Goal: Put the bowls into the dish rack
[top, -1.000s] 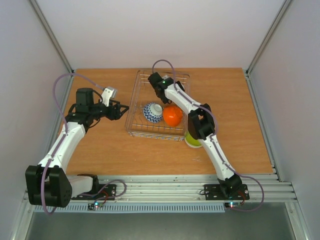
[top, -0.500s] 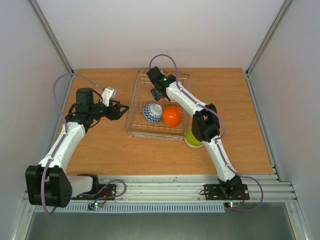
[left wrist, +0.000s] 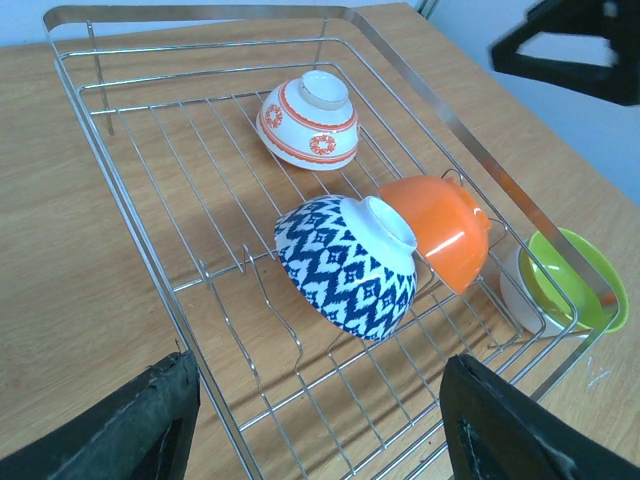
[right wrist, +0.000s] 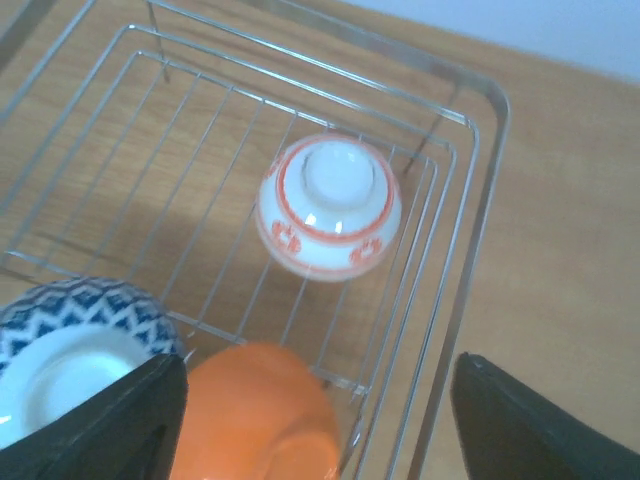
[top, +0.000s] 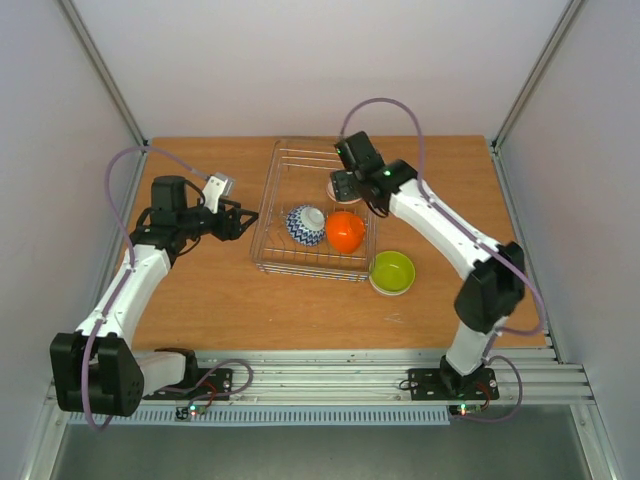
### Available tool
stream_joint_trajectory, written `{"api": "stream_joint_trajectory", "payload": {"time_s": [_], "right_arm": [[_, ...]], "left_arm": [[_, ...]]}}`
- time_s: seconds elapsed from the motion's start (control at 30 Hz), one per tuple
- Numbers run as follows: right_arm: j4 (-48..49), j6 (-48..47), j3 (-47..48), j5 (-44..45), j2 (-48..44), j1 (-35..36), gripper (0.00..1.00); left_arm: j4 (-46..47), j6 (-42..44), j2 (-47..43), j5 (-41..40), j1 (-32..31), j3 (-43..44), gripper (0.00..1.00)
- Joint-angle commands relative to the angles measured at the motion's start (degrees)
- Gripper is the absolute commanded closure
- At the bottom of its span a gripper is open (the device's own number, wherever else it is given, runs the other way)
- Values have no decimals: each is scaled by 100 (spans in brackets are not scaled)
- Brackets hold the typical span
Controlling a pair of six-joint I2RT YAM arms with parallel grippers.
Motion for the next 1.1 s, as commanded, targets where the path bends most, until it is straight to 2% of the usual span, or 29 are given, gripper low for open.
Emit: {"api": "stream_joint_trajectory", "payload": {"time_s": [0.0, 0.07, 0.2, 0.4, 0.57, 0.73, 1.07], "right_arm": [[184, 717, -1148, -147, -872, 26, 34], [60, 994, -1689, -37, -1407, 26, 46], [-253, 1446, -2768, 225, -2205, 21, 57], [-677, 2176, -4078, 294, -3310, 21, 59], [-899, 2559, -4759, 43, -3903, 25, 62], [-875, 2714, -5125, 3, -4005, 26, 64], [-420, 2709, -5530, -63, -3501, -205, 68]], "left_arm": [[190, 41, -104, 136, 24, -70, 33], [186, 25, -88, 164, 24, -63, 33], [184, -2, -36, 203, 17, -51, 33], [185, -26, -3, 253, 15, -42, 34], [177, -47, 12, 279, 13, -39, 34], [173, -52, 13, 280, 15, -42, 34], [141, -51, -19, 279, 14, -33, 34]]}}
